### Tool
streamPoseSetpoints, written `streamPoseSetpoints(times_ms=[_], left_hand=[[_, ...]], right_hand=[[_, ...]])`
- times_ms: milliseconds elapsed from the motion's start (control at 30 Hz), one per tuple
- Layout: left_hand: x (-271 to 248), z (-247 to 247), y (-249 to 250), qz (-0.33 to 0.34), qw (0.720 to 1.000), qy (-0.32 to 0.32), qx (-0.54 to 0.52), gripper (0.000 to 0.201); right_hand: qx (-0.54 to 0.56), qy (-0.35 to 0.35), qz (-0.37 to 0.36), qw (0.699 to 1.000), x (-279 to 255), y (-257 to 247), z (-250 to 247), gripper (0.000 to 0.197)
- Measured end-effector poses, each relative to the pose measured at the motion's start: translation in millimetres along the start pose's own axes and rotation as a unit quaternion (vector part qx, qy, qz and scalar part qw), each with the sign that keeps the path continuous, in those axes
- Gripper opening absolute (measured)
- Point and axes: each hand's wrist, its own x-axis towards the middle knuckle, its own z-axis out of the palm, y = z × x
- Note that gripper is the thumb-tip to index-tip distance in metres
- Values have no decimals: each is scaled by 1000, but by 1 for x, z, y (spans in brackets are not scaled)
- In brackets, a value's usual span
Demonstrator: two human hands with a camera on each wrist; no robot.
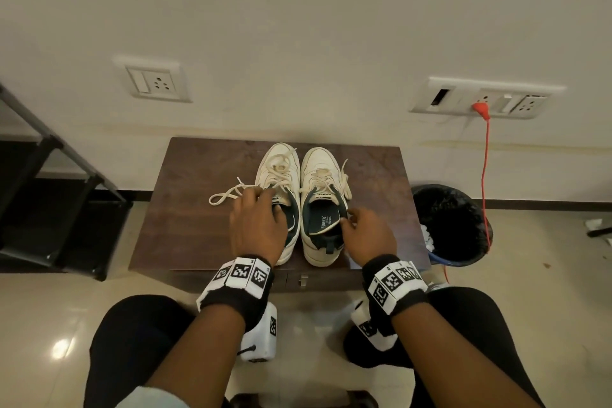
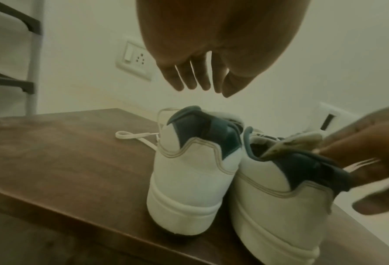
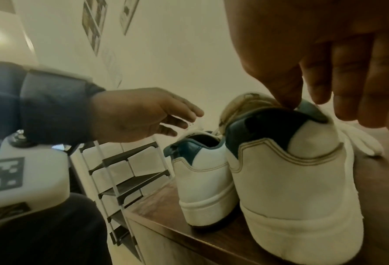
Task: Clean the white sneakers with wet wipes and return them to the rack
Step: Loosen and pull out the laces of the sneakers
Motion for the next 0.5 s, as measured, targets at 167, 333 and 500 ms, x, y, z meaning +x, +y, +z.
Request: streamPoseSetpoints(times_ms=[167, 333, 500], left_hand=[[-19, 3, 22, 28, 999, -25, -1, 19], [-38, 15, 30, 25, 997, -77, 12, 23], [-47, 28, 28, 4, 994, -106, -2, 19]], right_hand=[[-21, 39, -105, 993, -6, -9, -7, 25], [-70, 5, -220, 973, -8, -11, -6, 36], [-124, -23, -293, 948, -8, -11, -6, 23]])
